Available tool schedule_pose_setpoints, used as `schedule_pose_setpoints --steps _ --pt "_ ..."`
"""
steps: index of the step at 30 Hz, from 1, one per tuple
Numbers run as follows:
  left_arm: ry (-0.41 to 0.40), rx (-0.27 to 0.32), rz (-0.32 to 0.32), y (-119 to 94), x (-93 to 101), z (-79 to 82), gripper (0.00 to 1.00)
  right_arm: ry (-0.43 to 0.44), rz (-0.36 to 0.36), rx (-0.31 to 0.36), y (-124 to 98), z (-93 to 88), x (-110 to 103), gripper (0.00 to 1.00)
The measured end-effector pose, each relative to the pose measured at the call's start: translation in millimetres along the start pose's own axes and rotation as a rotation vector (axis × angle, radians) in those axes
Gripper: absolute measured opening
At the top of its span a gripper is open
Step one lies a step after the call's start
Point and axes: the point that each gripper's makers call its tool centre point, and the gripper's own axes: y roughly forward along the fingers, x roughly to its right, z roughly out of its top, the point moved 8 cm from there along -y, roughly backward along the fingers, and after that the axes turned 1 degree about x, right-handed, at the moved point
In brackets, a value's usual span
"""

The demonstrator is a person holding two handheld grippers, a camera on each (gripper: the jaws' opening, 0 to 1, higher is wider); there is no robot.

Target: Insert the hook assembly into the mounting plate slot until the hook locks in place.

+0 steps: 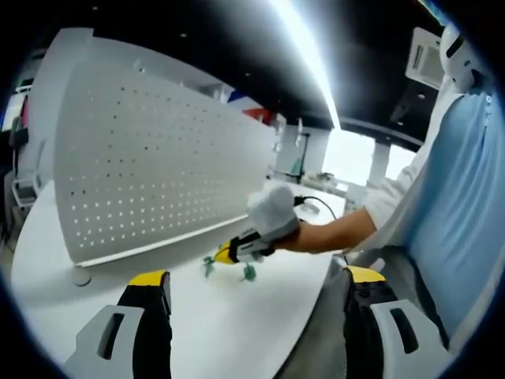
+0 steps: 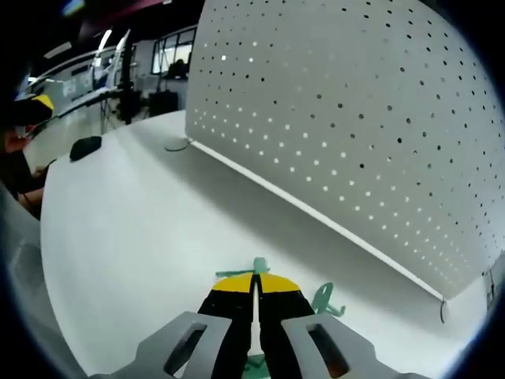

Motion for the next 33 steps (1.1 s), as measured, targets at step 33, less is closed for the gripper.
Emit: schedule_pose_setpoints --steps 33 --pt "0.003 -0.002 -0.019 7 -1.2 0.6 0.91 0.002 0.002 -0.027 -5 2.7 14 0.0"
